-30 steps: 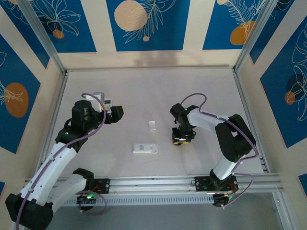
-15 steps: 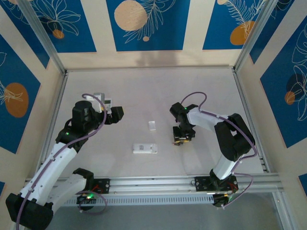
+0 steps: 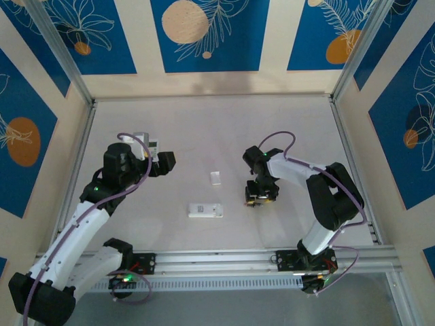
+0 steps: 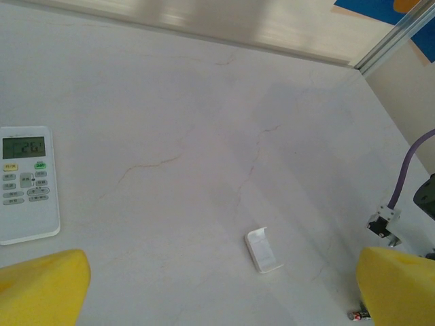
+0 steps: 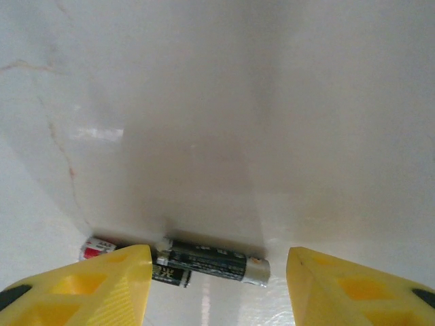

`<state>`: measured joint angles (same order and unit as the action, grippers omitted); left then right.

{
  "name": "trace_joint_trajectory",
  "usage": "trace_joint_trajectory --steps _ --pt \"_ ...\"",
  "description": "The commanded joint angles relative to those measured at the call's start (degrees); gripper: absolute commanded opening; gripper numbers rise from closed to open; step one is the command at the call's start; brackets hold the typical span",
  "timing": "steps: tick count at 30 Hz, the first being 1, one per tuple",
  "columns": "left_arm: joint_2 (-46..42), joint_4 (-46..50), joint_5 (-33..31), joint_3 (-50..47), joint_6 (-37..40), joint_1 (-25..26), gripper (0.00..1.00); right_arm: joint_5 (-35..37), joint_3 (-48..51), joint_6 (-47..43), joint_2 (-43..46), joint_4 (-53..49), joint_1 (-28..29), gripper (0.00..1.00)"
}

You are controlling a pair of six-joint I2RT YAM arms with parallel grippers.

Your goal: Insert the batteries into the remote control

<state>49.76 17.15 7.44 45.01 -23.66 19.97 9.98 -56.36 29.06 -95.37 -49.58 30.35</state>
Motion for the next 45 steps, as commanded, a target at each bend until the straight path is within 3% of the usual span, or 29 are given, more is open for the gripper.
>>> trace_joint_trajectory --steps 1,7,18,25,29,34,40,45 --pt "-0.1 -0.7 0.9 -0.6 -0.5 0.3 1.00 0.2 1.0 0.5 -0.2 -2.8 -0.2 0.54" --pt "-0.1 -0.9 1.1 -0.7 -0.7 0.2 1.00 0.7 1.3 1.9 -0.9 -2.8 -0.4 0.50" --pt "-0.3 -0.7 1.2 -0.7 -1.0 0.2 1.00 5.4 2.8 7.0 2.8 -3.1 -5.3 0.52" --pt "-0.3 -0.9 1.2 -0.9 -1.2 0.3 1.00 -3.5 6.1 1.7 9.3 0.5 -6.2 0.59" --pt "-0.3 -1.3 1.5 -1.1 -1.7 0.2 1.00 -6.3 7.3 6.3 10.3 -0.7 -6.3 0.59" --pt "-0.4 -1.1 1.8 -1.2 -1.9 0.2 1.00 -7.2 10.4 11.6 17.9 1.8 -5.1 0.56" --pt "-0.6 -2.0 2.1 -1.8 -2.1 0.2 1.00 0.6 7.5 0.2 24.9 1.9 3.0 0.59" --pt "-0.6 -2.7 3.2 -2.1 -3.1 0.2 1.00 1.4 4.5 -12.8 22.0 5.3 7.0 0.58"
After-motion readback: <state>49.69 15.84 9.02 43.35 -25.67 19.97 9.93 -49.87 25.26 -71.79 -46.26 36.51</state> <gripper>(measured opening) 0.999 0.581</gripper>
